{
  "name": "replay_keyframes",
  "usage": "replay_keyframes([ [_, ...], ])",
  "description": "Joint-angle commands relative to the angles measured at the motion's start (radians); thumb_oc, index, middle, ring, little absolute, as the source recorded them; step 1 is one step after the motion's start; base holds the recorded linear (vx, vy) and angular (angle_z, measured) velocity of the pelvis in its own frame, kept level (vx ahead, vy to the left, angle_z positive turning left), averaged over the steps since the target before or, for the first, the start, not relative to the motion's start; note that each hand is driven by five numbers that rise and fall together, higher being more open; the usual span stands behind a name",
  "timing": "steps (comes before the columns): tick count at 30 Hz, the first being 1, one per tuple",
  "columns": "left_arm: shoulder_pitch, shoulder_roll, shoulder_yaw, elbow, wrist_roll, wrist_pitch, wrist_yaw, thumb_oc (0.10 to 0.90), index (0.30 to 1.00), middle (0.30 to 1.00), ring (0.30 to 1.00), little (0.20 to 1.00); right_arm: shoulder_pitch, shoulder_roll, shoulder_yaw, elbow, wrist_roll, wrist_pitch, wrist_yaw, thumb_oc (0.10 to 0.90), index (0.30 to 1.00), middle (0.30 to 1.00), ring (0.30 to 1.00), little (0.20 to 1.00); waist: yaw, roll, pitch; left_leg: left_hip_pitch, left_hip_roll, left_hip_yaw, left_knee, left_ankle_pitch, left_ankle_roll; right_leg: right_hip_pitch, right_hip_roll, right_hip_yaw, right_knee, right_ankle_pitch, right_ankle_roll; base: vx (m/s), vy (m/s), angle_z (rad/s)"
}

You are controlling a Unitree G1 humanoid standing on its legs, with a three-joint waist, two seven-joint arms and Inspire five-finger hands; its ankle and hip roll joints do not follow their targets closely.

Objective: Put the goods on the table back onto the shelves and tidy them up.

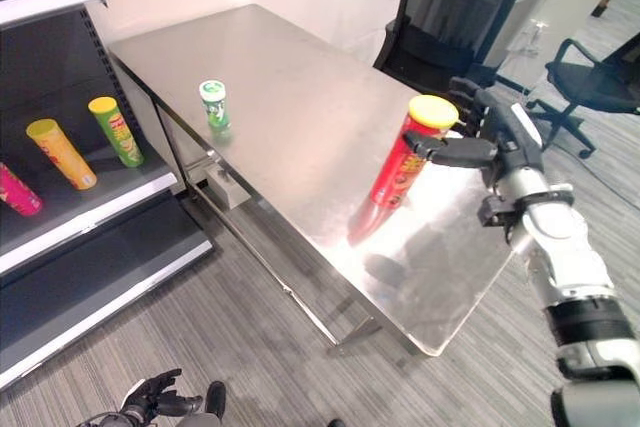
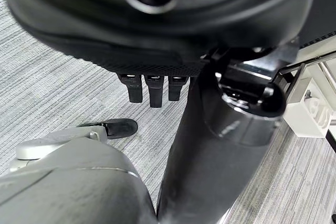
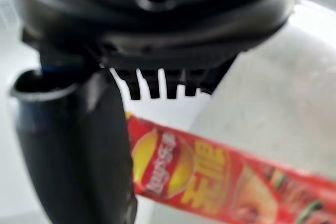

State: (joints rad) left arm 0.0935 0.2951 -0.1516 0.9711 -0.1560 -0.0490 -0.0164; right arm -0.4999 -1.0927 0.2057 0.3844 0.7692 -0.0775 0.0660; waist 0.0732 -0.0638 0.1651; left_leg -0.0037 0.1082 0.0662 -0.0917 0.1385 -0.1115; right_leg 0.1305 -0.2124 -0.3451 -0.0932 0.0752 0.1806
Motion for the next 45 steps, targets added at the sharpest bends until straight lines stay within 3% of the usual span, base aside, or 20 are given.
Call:
replay_keyframes([
  [1, -0.005, 0.039, -0.1, 0.029, 0.026, -0.022, -0.023, 0.8, 0.9, 0.9, 0.9, 0.9, -0.228, -0.103, 0.066, -0.034, 0.008, -0.061, 0.021, 0.8, 0.9, 0.9, 0.9, 0.9, 0.031, -0.031, -0.038, 0.065, 0.019, 0.054, 0.004, -0.135, -0.023, 0.003, -0.028, -0.016, 0.006, -0.001, 0.039, -0.01, 0.001, -0.03],
  [9, -0.005, 0.05, -0.106, 0.034, 0.029, -0.029, -0.023, 0.8, 0.9, 0.9, 0.9, 0.9, -0.369, -0.153, 0.223, -0.003, 0.0, -0.048, 0.045, 0.8, 0.9, 0.9, 0.9, 0.9, 0.032, -0.039, -0.04, 0.062, 0.023, 0.056, 0.004, -0.132, -0.026, 0.0, -0.027, -0.017, 0.006, 0.0, 0.039, 0.0, 0.0, -0.01],
  [17, -0.006, 0.05, -0.111, 0.042, 0.02, -0.028, -0.023, 0.8, 0.9, 0.9, 0.9, 0.9, -0.418, -0.145, 0.294, 0.028, -0.027, -0.031, 0.044, 0.8, 0.9, 0.9, 0.9, 0.9, 0.034, -0.044, -0.038, 0.059, 0.021, 0.054, 0.004, -0.133, -0.027, -0.003, -0.027, -0.02, 0.006, 0.002, 0.04, 0.0, 0.0, 0.0],
  [43, -0.009, 0.043, -0.12, 0.039, 0.02, -0.024, -0.023, 0.8, 0.9, 0.9, 0.9, 0.9, -0.34, -0.113, 0.275, 0.047, -0.073, -0.008, 0.046, 0.8, 0.9, 0.9, 0.9, 0.9, 0.031, -0.043, -0.023, 0.062, 0.019, 0.055, 0.004, -0.137, -0.025, -0.004, -0.031, -0.021, 0.006, 0.001, 0.041, 0.0, 0.0, 0.0],
  [45, -0.01, 0.043, -0.119, 0.037, 0.018, -0.023, -0.024, 0.8, 0.9, 0.9, 0.9, 0.9, -0.333, -0.116, 0.28, 0.049, -0.076, -0.003, 0.053, 0.748, 0.822, 0.822, 0.822, 0.822, 0.031, -0.044, -0.023, 0.063, 0.019, 0.055, 0.004, -0.137, -0.025, -0.004, -0.031, -0.023, 0.006, 0.001, 0.041, 0.0, 0.0, 0.0],
])
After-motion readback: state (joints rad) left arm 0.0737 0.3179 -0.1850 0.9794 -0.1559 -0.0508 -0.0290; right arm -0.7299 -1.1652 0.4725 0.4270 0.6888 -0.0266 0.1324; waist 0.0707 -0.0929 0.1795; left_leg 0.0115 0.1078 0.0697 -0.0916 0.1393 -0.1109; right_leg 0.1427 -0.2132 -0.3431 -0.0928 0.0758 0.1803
